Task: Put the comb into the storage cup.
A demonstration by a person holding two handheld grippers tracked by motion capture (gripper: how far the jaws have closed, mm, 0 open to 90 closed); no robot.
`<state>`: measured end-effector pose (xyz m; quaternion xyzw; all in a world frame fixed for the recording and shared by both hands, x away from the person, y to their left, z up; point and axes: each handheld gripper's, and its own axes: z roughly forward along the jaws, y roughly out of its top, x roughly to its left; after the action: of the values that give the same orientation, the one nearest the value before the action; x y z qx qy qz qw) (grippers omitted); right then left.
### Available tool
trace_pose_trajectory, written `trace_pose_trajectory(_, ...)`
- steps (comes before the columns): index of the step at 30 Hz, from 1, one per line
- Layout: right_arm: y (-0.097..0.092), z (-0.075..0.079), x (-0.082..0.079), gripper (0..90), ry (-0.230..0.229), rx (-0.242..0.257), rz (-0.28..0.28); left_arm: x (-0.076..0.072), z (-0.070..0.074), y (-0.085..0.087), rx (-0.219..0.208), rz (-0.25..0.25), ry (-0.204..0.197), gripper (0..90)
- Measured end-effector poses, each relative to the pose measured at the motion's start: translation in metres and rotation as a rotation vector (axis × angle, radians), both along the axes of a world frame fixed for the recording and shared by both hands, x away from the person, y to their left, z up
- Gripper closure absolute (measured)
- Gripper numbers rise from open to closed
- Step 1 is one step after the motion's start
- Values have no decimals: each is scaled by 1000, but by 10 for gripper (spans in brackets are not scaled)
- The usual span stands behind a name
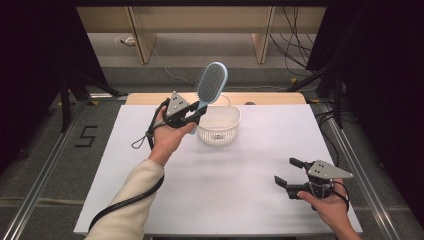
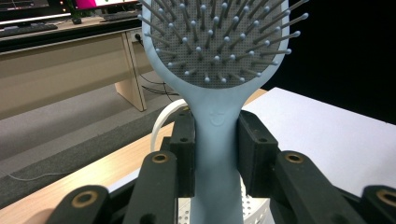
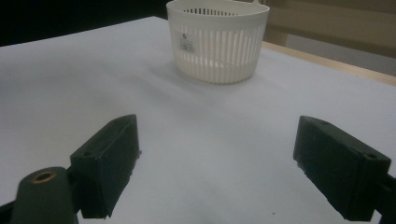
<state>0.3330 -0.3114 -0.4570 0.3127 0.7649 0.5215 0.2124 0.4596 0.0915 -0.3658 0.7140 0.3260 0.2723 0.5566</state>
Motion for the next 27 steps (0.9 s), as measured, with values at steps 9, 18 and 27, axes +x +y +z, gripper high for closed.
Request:
trace_pose_trajectory(9,0,0,0,154,1,3,1,4,0,-2,-2,0,5,697)
trace_pose_trajectory(18,0,0,0,154,1,1,1,8,0,-4,-4,-1,12,697)
trace_pose_trajectory(27,0,0,0,154,2,2,1,12,3,-5,-6,1,14,697)
